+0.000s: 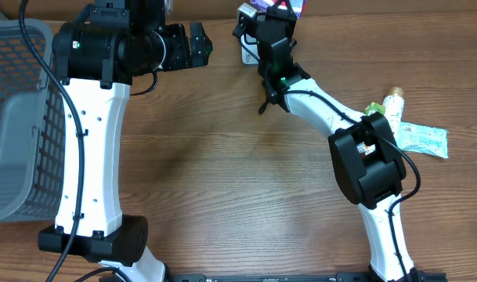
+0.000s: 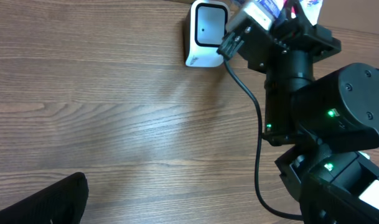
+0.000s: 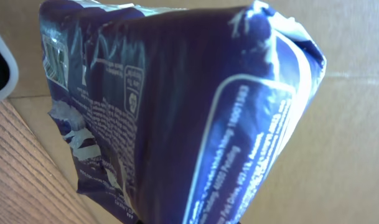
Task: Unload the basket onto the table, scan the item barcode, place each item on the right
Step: 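Hold the purple pack's barcode in front of the scanner window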
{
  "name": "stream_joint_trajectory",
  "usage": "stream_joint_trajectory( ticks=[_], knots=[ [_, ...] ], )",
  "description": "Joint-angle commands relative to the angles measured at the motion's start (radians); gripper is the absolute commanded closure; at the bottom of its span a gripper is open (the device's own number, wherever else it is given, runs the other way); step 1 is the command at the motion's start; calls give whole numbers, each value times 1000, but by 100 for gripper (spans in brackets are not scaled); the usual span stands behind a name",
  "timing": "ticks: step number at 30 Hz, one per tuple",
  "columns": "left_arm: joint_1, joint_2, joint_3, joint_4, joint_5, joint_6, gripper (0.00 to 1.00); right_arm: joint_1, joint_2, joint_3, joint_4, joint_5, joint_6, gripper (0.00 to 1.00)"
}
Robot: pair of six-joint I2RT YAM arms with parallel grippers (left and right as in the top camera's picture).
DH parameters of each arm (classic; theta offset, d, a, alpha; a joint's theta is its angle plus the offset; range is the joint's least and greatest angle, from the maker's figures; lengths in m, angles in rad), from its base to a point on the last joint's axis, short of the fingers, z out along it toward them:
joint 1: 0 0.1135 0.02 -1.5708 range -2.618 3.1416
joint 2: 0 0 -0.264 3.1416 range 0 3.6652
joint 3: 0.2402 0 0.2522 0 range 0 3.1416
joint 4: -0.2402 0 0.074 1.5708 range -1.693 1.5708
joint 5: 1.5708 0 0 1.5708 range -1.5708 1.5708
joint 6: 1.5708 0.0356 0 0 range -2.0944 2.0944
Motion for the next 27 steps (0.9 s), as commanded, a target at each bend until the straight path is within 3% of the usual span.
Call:
stream_joint_trajectory(
  ticks=[1, 9, 27],
  knots=[
    [-6, 4, -1, 3, 2, 12, 0, -4, 39, 27, 24, -34, -72, 96],
    [-6, 4, -1, 3, 2, 12, 0, -27, 123, 27, 242, -39, -72, 96],
    [-6, 4, -1, 3, 2, 12, 1, -27, 137, 27, 230, -29, -52, 96]
  ],
)
